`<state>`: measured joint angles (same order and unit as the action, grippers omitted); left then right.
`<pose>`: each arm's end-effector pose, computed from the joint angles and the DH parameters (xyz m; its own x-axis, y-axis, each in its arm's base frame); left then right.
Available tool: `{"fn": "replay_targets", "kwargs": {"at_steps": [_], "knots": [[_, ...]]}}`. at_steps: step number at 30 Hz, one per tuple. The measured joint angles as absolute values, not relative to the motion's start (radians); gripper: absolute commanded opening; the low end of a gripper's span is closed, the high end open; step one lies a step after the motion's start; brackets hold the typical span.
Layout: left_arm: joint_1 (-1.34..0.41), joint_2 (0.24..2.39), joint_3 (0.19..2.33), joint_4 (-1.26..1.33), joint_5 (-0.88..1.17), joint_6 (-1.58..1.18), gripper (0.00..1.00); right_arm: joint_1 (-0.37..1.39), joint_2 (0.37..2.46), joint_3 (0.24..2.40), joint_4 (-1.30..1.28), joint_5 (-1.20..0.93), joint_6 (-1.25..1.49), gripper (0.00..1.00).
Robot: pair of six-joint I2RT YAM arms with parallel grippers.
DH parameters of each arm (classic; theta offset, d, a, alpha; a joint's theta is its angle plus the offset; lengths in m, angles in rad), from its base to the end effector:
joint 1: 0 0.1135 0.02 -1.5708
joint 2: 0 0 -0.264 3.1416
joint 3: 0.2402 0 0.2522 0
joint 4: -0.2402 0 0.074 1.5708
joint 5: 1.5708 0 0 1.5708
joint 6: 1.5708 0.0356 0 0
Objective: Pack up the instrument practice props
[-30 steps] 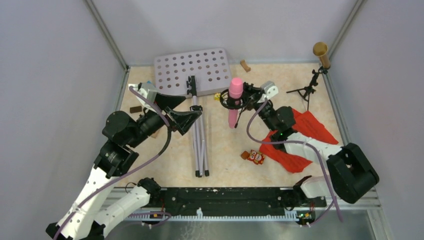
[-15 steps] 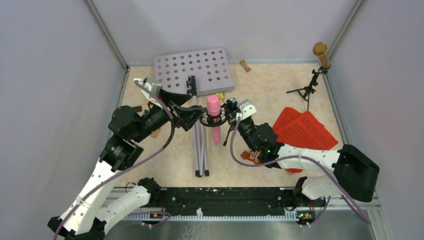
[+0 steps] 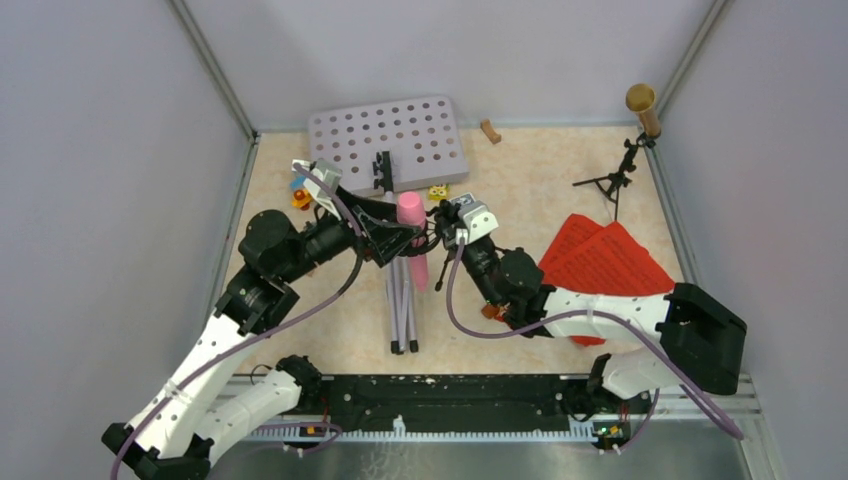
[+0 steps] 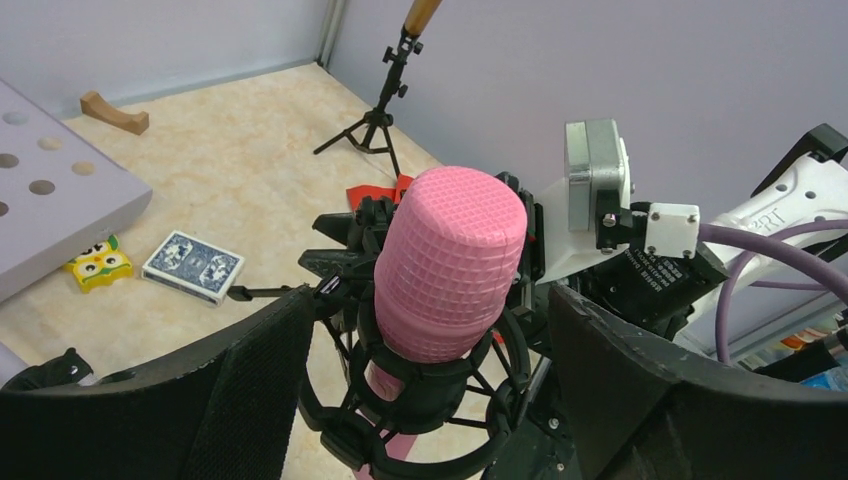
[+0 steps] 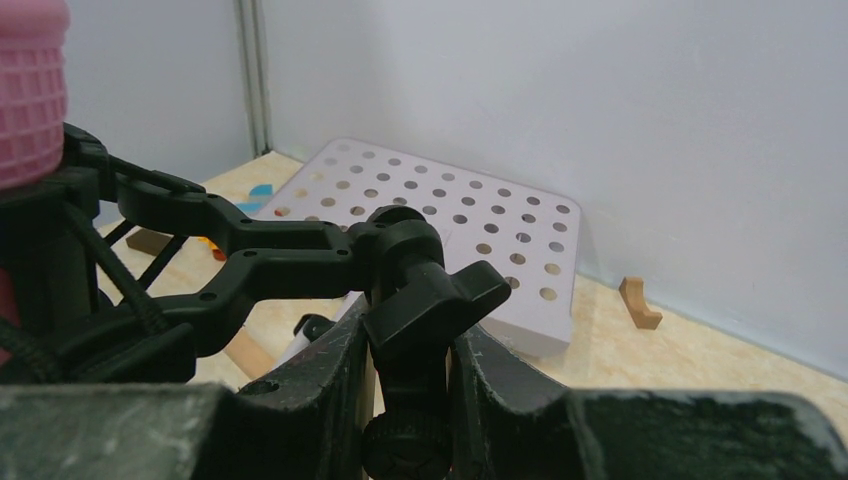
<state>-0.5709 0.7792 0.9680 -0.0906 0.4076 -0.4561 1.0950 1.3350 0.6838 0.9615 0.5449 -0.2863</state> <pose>0.1335 -0.1025 0.4144 -0.2907 -0.2939 -0.9106 0.7797 0.4788 -0.4034 0.1488 0.2484 0.3013 0.2850 0.0259 -0.9582 -0.4729 0.8733 -0.1171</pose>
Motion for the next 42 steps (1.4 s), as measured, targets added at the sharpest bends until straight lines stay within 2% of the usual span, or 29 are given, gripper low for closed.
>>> {"fn": "replay_targets", "kwargs": {"at_steps": [6, 12, 15, 19, 21, 24, 32, 35, 37, 42], "knots": [[-0.571, 0.786, 0.945, -0.079, 0.428, -0.455, 0.82, 1.112, 1.364, 0.704, 0.963, 0.545, -0.305, 0.0], [-0.571, 0.797, 0.936, -0.07, 0.434, -0.452, 0.64, 1.118, 1.37, 0.706, 0.961, 0.544, -0.312, 0.0], [-0.571, 0.797, 0.932, -0.064, 0.434, -0.45, 0.53, 1.118, 1.369, 0.706, 0.961, 0.544, -0.313, 0.0], [-0.57, 0.797, 0.928, -0.052, 0.434, -0.441, 0.28, 1.118, 1.369, 0.706, 0.954, 0.544, -0.313, 0.0], [-0.57, 0.797, 0.927, -0.052, 0.434, -0.441, 0.2, 1.118, 1.369, 0.706, 0.952, 0.544, -0.313, 0.0], [-0.57, 0.797, 0.926, -0.052, 0.434, -0.434, 0.15, 1.119, 1.369, 0.705, 0.949, 0.545, -0.313, 0.0], [-0.571, 0.857, 0.982, -0.08, 0.445, -0.397, 0.13, 1.137, 1.369, 0.632, 0.954, 0.574, -0.313, 0.0], [-0.571, 0.924, 1.097, -0.117, 0.455, -0.372, 0.13, 1.139, 1.369, 0.595, 0.947, 0.583, -0.313, 0.0], [-0.57, 0.953, 1.191, -0.149, 0.455, -0.35, 0.0, 1.142, 1.369, 0.579, 0.944, 0.589, -0.31, 0.0], [-0.571, 1.057, 1.526, -0.263, 0.389, -0.288, 0.0, 1.145, 1.366, 0.541, 0.935, 0.609, -0.294, 0.0]]}}
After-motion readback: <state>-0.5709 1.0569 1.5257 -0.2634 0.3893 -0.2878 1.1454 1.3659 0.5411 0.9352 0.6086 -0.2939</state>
